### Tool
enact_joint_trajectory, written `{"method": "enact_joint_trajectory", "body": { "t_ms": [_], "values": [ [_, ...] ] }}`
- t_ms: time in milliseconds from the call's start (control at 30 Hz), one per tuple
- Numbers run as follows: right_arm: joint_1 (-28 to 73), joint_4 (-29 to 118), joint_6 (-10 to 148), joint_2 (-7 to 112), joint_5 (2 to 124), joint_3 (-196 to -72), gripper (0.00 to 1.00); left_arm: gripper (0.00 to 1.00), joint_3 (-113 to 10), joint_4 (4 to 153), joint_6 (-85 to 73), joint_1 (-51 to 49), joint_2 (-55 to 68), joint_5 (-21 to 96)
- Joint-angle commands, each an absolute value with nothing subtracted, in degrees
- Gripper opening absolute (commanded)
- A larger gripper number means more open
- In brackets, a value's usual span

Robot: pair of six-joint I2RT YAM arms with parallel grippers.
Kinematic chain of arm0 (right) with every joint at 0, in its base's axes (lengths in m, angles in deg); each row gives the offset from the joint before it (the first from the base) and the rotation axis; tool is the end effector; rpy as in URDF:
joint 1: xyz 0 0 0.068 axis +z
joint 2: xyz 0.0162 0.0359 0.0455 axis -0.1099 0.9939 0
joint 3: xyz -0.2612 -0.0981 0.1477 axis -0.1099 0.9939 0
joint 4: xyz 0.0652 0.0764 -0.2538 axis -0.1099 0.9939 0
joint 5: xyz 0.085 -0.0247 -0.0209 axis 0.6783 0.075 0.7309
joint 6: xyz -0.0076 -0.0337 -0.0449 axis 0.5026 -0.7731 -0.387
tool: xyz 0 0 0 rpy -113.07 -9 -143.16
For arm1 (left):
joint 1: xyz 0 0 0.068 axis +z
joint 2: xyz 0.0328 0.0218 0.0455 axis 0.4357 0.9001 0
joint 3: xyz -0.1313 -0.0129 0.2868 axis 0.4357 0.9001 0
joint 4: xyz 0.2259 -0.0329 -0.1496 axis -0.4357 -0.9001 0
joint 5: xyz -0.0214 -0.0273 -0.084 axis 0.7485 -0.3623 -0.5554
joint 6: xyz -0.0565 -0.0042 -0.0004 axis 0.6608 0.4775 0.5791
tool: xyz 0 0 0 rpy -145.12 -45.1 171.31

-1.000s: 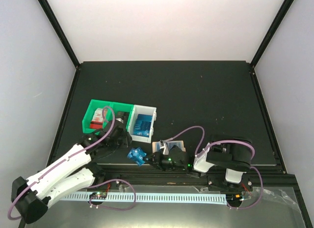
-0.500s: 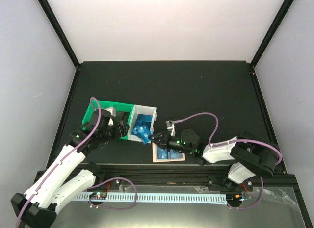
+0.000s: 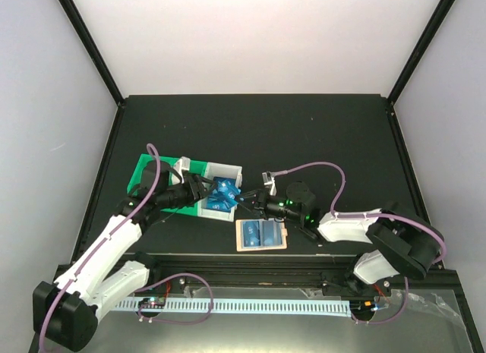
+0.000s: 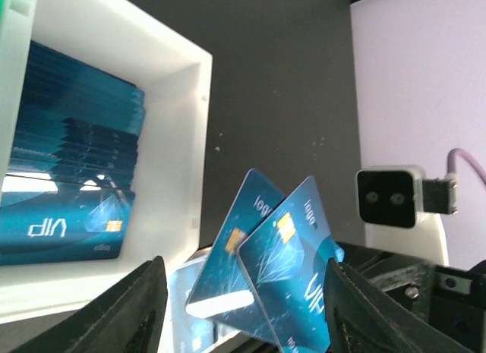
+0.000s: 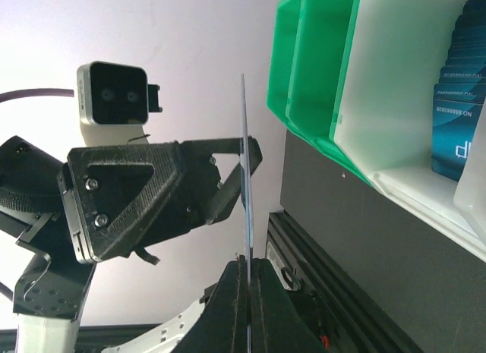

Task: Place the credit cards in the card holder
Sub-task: Place the credit card in the storage box.

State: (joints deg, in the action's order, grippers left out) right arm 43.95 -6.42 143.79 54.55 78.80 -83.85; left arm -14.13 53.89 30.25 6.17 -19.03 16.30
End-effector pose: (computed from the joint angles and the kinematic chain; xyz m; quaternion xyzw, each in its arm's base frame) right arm 0.1677 0.2261 0.2199 0.0698 0.7440 0.6526 0.1252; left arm 0.1545 -0.0759 0.2770 -0.0978 0.8662 -0.4302 0.2348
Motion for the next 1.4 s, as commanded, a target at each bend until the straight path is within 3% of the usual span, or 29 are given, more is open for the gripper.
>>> {"method": "enact_joint_trajectory", "body": {
  "t_ms": [0, 133, 300, 467, 733, 1300, 1367],
  "values": [
    [43.43, -7.82, 144.32, 54.41, 81.55, -85.18, 0.01, 0.54, -13.25, 60.34, 33.93, 7.0, -19.07, 14.04],
    [43.15, -11.27, 146.45, 55.81, 82.12, -84.48, 0.01, 0.41, -12.46, 60.9, 34.99, 7.11, -19.08, 13.86],
    [43.04, -12.99, 147.56, 56.26, 81.56, -84.02, 0.01, 0.38, -11.27, 61.1, 35.61, 7.2, -19.98, 13.57],
    [43.08, -12.84, 147.78, 56.49, 81.39, -84.18, 0.01, 0.27, -10.51, 60.75, 35.91, 7.44, -21.12, 12.93],
    [42.8, -13.07, 148.19, 57.69, 80.33, -84.15, 0.01, 0.02, -9.65, 60.49, 35.57, 8.78, -21.95, 12.43],
    [37.85, 2.64, 137.82, 48.11, 77.52, -81.07, 0.01, 0.02, -9.63, 59.61, 28.52, 13.46, -18.13, 9.97],
    [37.78, 6.46, 135.29, 45.79, 76.41, -81.27, 0.01, 0.05, -9.65, 60.14, 27.04, 13.36, -16.6, 10.7]
  ]
}}
